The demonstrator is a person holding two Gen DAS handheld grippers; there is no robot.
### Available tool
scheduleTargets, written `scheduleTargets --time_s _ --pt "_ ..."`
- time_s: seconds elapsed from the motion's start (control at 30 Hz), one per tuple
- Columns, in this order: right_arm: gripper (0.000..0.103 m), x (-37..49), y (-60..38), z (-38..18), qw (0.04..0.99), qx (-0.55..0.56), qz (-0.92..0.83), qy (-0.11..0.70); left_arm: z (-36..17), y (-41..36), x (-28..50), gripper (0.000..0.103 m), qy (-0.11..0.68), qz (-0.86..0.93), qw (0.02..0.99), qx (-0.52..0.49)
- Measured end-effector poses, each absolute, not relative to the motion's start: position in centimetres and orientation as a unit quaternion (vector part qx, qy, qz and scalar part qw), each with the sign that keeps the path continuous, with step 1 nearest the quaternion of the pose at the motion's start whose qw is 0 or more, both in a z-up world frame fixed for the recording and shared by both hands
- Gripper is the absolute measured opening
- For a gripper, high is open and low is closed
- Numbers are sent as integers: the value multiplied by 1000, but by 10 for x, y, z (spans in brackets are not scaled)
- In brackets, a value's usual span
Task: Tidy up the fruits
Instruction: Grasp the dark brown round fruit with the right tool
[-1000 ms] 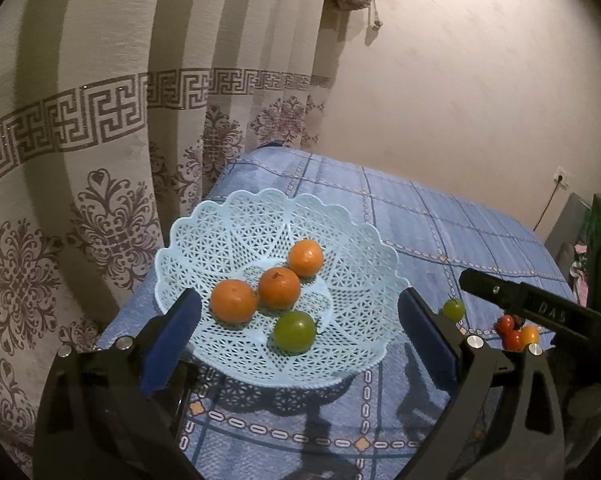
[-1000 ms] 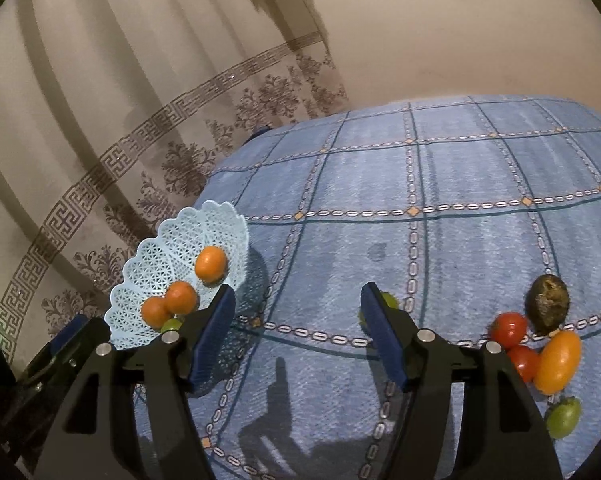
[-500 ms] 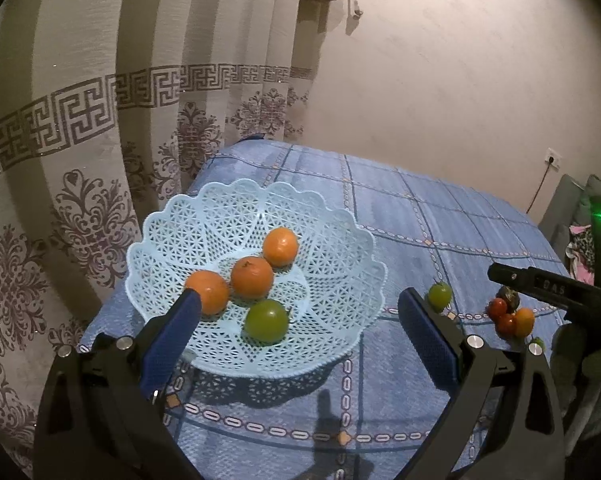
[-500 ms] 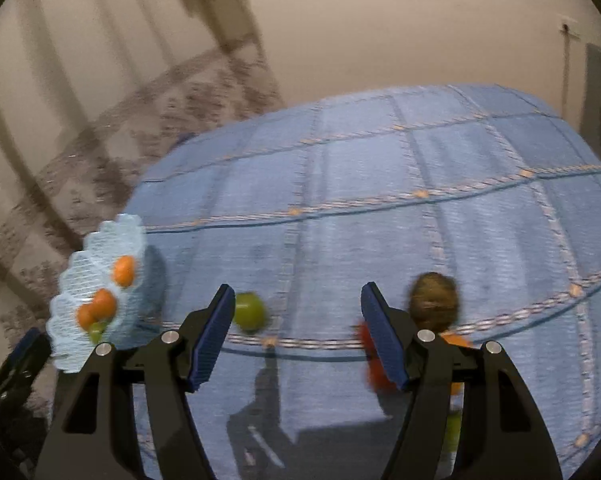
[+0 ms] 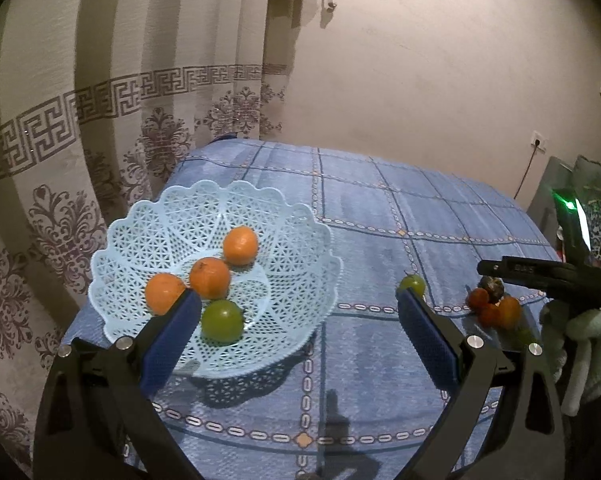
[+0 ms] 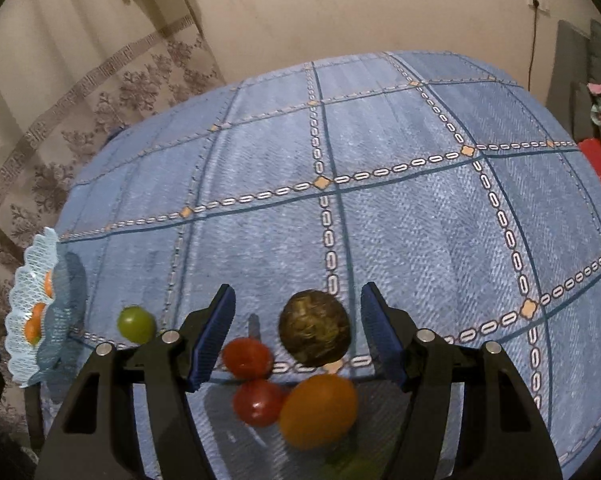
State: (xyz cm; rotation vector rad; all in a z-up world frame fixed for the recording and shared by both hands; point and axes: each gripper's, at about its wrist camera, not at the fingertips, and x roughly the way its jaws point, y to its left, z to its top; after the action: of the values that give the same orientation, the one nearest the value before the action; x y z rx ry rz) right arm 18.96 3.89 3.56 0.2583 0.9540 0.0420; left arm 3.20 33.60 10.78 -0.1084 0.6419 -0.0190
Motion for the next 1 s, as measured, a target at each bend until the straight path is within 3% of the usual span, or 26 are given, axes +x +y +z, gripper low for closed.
scheduleTargets --time_s 0.13,0.57,1.0 --pt "47 197 38 27 876 113 13 468 105 326 35 100 321 -18 946 -47" --pt "39 184 54 22 889 46 17 456 98 300 46 100 334 -35 941 -32" --pt "39 161 21 34 899 90 16 429 91 245 65 100 333 -67 940 29"
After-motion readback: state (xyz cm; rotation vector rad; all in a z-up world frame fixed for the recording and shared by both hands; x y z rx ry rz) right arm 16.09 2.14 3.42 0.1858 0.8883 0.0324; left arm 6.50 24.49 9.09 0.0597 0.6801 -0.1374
